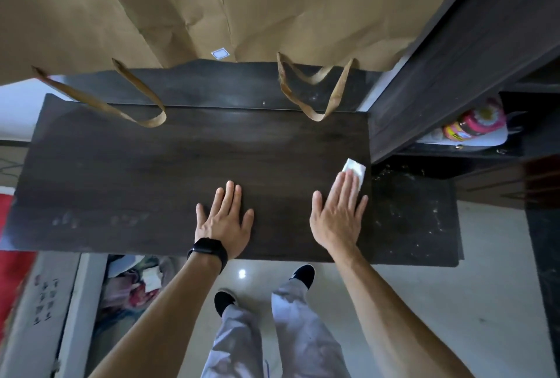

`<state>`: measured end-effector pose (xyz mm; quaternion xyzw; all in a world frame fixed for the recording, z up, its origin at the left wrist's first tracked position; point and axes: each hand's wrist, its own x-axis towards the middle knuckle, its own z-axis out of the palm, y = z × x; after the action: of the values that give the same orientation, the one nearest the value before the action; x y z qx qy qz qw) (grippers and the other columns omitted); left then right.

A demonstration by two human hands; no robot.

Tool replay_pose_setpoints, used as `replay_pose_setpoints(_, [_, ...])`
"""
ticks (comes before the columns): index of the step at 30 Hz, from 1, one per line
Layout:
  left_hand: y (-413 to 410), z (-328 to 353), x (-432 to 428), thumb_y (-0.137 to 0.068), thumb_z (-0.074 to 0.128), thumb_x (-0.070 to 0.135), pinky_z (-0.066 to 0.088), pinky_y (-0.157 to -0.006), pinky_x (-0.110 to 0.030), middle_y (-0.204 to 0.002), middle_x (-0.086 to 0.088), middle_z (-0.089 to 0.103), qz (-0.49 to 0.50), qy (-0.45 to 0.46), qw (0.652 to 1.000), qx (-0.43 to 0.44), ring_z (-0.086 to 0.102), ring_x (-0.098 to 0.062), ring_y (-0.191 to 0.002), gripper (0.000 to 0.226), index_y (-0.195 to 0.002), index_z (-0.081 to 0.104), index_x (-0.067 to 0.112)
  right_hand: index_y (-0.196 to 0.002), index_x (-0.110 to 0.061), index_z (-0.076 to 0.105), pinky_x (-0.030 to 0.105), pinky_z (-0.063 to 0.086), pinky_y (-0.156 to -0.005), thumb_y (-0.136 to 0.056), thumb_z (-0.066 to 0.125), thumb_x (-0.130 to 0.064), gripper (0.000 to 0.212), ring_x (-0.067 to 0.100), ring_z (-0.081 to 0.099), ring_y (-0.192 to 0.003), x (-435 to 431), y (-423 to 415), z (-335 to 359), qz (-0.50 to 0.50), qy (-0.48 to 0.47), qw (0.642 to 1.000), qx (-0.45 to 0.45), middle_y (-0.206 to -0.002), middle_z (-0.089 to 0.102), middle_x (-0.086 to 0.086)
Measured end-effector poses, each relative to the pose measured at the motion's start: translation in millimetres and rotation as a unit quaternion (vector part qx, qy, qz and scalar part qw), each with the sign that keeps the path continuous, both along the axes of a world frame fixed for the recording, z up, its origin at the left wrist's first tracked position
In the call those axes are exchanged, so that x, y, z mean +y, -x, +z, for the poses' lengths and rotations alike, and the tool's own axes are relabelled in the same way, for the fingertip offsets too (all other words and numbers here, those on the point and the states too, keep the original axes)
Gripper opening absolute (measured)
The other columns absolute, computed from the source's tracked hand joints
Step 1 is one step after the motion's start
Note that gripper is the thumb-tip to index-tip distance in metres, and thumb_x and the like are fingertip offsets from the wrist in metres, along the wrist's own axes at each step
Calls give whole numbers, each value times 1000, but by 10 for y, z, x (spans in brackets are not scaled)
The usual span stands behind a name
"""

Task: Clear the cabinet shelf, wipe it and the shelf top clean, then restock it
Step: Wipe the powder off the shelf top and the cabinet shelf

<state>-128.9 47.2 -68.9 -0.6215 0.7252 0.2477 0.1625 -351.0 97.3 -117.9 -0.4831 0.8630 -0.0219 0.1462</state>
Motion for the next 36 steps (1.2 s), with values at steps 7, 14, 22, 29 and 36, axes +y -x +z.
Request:
replay_pose_setpoints(7, [-74, 10, 352, -102, 17, 45, 7, -121, -51, -165, 6, -4, 30, 61, 997, 37, 2, -17, -152, 60, -158, 9, 26, -156, -7, 5, 52, 7, -121, -101, 23, -50, 71, 24, -6, -152, 802, -501, 69, 161, 4, 987, -21, -165, -3, 10])
replay_pose_setpoints(14, [-207, -209, 1136, -94, 21, 42, 14, -120, -55, -164, 5, 3, -8, 72, 997, 11, 4, -15, -151, 66, -157, 16, 24, -157, -14, 9, 54, 15, -120, -104, 26, -45, 64, 16, -6, -152, 482, -613, -9, 306, 28, 951, -36, -166, 1, 1])
replay_pose_setpoints(22, [-208, -129, 1318, -96, 22, 41, 3, -121, -53, -161, 8, -14, 46, 47, 998, 21, -3, -16, -152, 65, -158, 3, 28, -155, 0, 6, 56, 20, -118, -101, 27, -46, 73, 29, 3, -152, 852, -2, 15, -5, 27, 1000, 3, -163, 4, 17])
replay_pose_setpoints(29, [-801, -149, 1171, -100, 38, 34, 4, -123, -50, -163, 7, -14, 174, 92, 980, 19, -6, -14, -152, 71, -158, -3, 24, -156, -9, 13, 53, 18, -119, -104, 27, -42, 64, 20, 4, -153, 694, -880, 2, 414, 64, 907, -40, -165, 6, 6])
replay_pose_setpoints(36, [-1355, -433, 1143, -99, 29, 30, 23, -119, -52, -164, 6, 3, 184, 152, 971, -4, 5, -11, -151, 61, -157, 16, 19, -157, -15, 12, 49, 2, -121, -102, 24, -44, 63, 11, -7, -151, -270, -1917, -144, 585, 54, 808, -46, -166, 1, -3])
